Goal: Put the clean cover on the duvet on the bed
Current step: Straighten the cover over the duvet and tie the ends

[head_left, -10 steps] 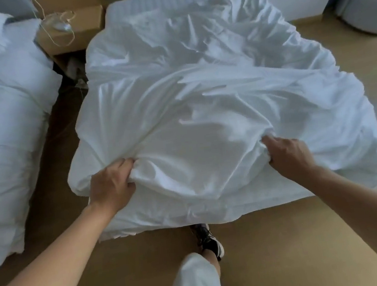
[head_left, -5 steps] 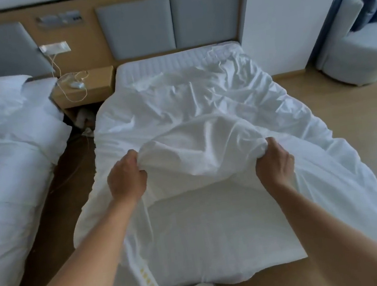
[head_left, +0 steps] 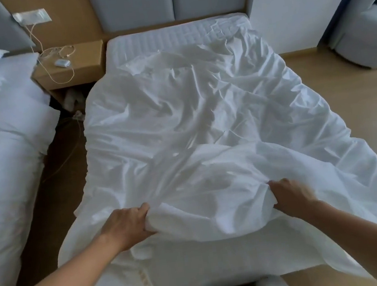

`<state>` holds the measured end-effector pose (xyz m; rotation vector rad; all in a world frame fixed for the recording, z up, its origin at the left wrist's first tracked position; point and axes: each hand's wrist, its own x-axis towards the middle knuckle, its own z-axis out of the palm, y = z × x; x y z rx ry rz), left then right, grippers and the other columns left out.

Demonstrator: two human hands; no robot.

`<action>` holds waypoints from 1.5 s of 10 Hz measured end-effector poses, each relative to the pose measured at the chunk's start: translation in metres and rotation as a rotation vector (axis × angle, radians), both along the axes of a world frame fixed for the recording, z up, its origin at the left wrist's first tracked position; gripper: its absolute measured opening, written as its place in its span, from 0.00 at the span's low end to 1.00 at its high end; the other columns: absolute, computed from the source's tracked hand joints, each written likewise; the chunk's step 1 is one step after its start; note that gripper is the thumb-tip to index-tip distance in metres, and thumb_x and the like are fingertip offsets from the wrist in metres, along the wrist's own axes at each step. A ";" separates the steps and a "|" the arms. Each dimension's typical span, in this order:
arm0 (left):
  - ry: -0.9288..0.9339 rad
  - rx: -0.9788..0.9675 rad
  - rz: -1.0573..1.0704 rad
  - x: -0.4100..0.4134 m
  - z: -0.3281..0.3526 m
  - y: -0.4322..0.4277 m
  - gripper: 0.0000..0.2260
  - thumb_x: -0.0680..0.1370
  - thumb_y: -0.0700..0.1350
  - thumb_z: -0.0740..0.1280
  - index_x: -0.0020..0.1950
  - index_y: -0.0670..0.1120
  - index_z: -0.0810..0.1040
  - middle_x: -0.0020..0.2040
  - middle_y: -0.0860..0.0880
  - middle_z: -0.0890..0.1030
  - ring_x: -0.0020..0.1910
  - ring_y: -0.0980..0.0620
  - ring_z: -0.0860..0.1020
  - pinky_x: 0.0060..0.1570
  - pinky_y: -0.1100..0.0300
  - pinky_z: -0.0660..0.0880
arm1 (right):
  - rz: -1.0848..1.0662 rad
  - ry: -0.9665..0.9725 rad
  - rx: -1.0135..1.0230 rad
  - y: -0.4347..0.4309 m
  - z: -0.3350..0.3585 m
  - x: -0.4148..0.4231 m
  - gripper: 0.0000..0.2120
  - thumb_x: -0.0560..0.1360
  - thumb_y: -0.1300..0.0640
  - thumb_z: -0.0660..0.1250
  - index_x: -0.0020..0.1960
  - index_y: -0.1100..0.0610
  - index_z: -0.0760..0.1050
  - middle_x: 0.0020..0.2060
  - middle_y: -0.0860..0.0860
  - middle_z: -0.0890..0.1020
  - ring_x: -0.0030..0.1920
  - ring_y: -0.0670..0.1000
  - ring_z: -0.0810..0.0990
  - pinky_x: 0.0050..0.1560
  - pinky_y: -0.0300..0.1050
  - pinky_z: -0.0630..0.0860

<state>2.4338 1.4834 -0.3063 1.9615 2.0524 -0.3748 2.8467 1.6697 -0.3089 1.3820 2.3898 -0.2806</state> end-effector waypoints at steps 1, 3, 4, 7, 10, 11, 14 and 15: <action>-0.049 -0.107 0.091 0.015 -0.029 -0.008 0.16 0.77 0.64 0.60 0.58 0.55 0.72 0.52 0.54 0.84 0.49 0.50 0.83 0.49 0.54 0.79 | 0.045 -0.095 -0.183 -0.009 -0.033 0.003 0.14 0.75 0.47 0.66 0.59 0.47 0.75 0.50 0.48 0.83 0.51 0.55 0.84 0.44 0.47 0.77; -0.062 -0.118 0.318 0.023 -0.010 0.096 0.11 0.78 0.55 0.65 0.58 0.57 0.79 0.53 0.49 0.85 0.52 0.44 0.83 0.51 0.54 0.78 | 0.014 -0.096 -0.166 0.089 -0.039 -0.025 0.11 0.76 0.51 0.64 0.56 0.51 0.79 0.52 0.53 0.84 0.53 0.58 0.84 0.50 0.49 0.79; 0.086 0.087 0.391 -0.018 0.082 0.219 0.08 0.78 0.51 0.65 0.55 0.53 0.80 0.51 0.46 0.84 0.49 0.42 0.82 0.46 0.53 0.77 | -0.077 0.065 0.060 0.207 0.054 -0.062 0.10 0.74 0.53 0.67 0.54 0.53 0.81 0.51 0.58 0.84 0.52 0.62 0.83 0.49 0.51 0.80; 0.478 1.779 0.103 -0.067 0.740 0.336 0.03 0.74 0.42 0.69 0.47 0.44 0.78 0.41 0.40 0.82 0.38 0.34 0.81 0.37 0.48 0.73 | -0.081 0.991 1.601 0.343 0.714 -0.106 0.03 0.74 0.61 0.64 0.43 0.58 0.76 0.36 0.65 0.80 0.36 0.68 0.80 0.39 0.51 0.68; 0.052 0.484 0.328 -0.102 0.320 0.327 0.13 0.79 0.43 0.64 0.63 0.49 0.79 0.61 0.46 0.81 0.57 0.46 0.80 0.57 0.52 0.78 | 0.159 0.311 0.448 0.321 0.310 -0.140 0.12 0.75 0.58 0.69 0.57 0.57 0.82 0.52 0.55 0.85 0.54 0.57 0.84 0.48 0.43 0.77; -0.016 0.260 0.352 -0.096 0.199 0.257 0.15 0.79 0.42 0.61 0.64 0.50 0.78 0.62 0.46 0.79 0.58 0.45 0.79 0.55 0.54 0.77 | 0.107 0.274 0.240 0.291 0.200 -0.113 0.14 0.73 0.56 0.67 0.59 0.53 0.82 0.55 0.53 0.84 0.57 0.56 0.82 0.53 0.44 0.75; 0.136 0.433 0.236 -0.075 0.198 0.187 0.18 0.76 0.40 0.62 0.61 0.57 0.79 0.54 0.50 0.83 0.50 0.44 0.82 0.45 0.50 0.79 | 0.171 0.193 0.494 0.209 0.195 -0.090 0.11 0.75 0.57 0.62 0.53 0.49 0.79 0.39 0.52 0.83 0.41 0.58 0.84 0.37 0.47 0.76; 0.112 0.505 0.176 -0.061 0.211 0.164 0.19 0.75 0.39 0.63 0.62 0.54 0.80 0.56 0.50 0.83 0.53 0.44 0.82 0.46 0.50 0.79 | 0.179 0.186 0.579 0.184 0.204 -0.067 0.11 0.75 0.58 0.60 0.53 0.50 0.79 0.40 0.52 0.84 0.40 0.57 0.83 0.34 0.45 0.71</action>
